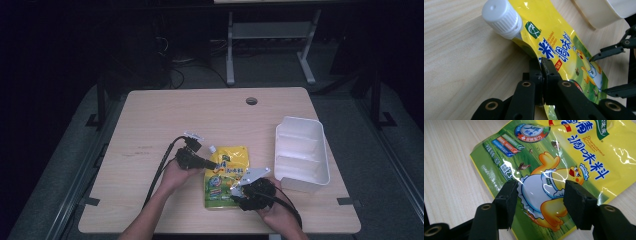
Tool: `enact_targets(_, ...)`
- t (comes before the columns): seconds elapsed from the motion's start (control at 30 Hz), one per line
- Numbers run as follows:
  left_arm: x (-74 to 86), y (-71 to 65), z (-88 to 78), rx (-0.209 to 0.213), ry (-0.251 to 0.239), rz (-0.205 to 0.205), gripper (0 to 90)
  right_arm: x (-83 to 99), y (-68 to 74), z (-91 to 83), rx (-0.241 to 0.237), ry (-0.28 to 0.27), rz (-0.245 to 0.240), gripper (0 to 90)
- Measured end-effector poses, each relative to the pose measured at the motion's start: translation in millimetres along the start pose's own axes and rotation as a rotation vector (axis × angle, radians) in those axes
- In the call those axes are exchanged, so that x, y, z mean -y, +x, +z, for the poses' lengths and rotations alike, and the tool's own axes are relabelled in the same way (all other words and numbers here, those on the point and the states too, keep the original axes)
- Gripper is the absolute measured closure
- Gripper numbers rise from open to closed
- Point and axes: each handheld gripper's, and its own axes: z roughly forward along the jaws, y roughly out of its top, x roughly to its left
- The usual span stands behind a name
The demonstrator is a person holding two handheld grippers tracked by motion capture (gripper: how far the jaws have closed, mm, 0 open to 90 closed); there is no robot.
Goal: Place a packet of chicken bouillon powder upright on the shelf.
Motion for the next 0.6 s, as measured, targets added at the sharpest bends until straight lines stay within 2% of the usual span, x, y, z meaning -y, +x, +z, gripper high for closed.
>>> enact_targets(0.13,1.7,-2.2,-5.6,0.014,-0.017,0.017,89.7,-1.2,0.3,-1.0,-0.007,-0.006,0.019,42.2)
enact_targets(0.27,3.6,-4.7,-13.8,0.038,-0.047,0.035,89.9,-2.4,-1.6,-6.3,-0.014,-0.039,0.049,40.6)
enact_targets(0.3,4.3,-8.6,-20.1,0.038,-0.064,0.056,90.0,-3.2,-4.1,-11.9,-0.023,-0.076,0.077,39.0)
enact_targets(0.33,4.7,-9.9,-22.6,0.038,-0.069,0.067,90.0,-3.9,-4.8,-14.8,-0.017,-0.090,0.089,38.1)
enact_targets(0.43,7.2,-14.4,-32.7,0.046,-0.094,0.093,90.0,-6.2,-7.1,-25.5,0.014,-0.138,0.102,35.9)
enact_targets(0.6,14.2,-18.4,-49.0,0.050,-0.131,0.133,90.0,-13.2,-16.7,-41.2,0.035,-0.192,0.149,31.5)
